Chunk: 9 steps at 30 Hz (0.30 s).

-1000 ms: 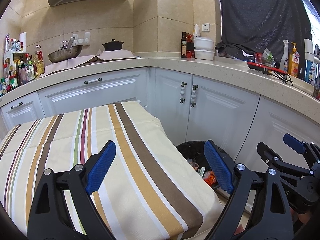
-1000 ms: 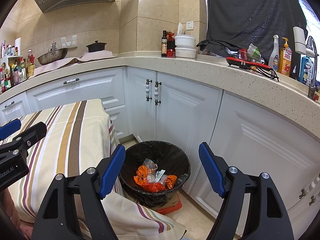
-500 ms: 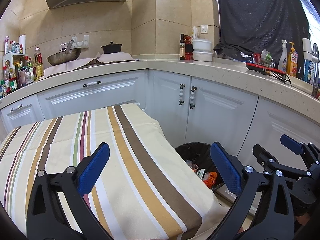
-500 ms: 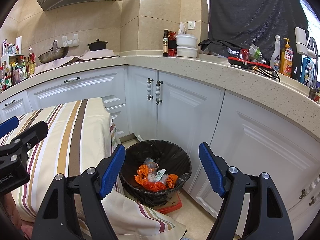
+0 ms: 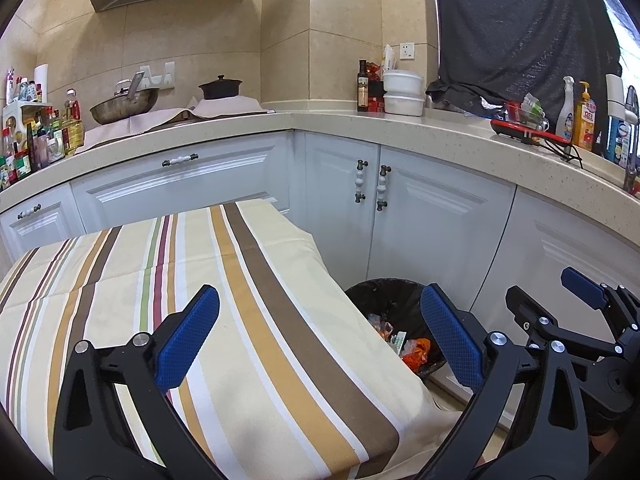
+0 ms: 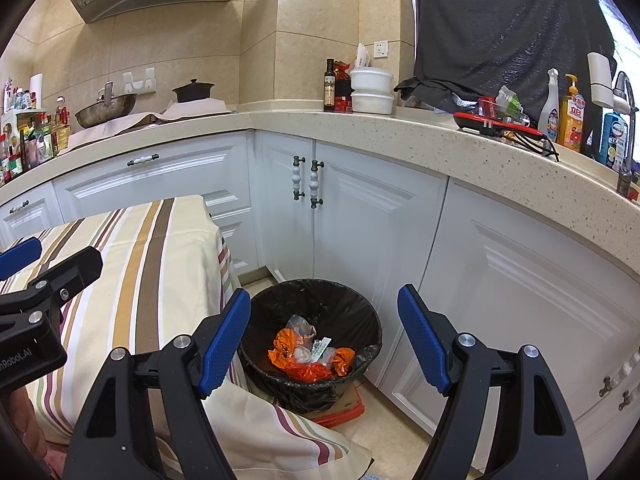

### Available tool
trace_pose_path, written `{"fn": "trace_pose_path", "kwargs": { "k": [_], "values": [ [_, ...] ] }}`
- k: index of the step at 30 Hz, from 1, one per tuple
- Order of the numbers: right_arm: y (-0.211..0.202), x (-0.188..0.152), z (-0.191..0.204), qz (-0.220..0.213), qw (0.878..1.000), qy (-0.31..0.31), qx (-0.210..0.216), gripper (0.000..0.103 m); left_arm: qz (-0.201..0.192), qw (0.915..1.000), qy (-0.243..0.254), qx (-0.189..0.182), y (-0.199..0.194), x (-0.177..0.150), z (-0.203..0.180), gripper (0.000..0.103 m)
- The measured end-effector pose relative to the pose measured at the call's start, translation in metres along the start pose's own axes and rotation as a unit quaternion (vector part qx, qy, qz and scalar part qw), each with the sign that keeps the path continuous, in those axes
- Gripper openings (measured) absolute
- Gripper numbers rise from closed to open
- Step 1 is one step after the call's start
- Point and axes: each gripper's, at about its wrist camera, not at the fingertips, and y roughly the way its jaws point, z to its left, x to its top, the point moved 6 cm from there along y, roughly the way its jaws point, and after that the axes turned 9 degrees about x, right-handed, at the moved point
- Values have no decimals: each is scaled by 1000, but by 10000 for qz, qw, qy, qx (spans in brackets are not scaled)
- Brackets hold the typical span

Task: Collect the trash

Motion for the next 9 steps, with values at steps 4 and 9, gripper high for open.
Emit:
{"fn": "trace_pose_path", "kwargs": {
  "k": [4, 9],
  "values": [
    [0, 0, 0, -4, 10000, -4, 0, 74, 70, 10000, 60, 23, 2, -2, 0, 98],
    [0, 0, 2, 1, 10000, -21, 13, 74, 113, 9999, 106, 64, 5, -3, 2, 98]
  ]
}}
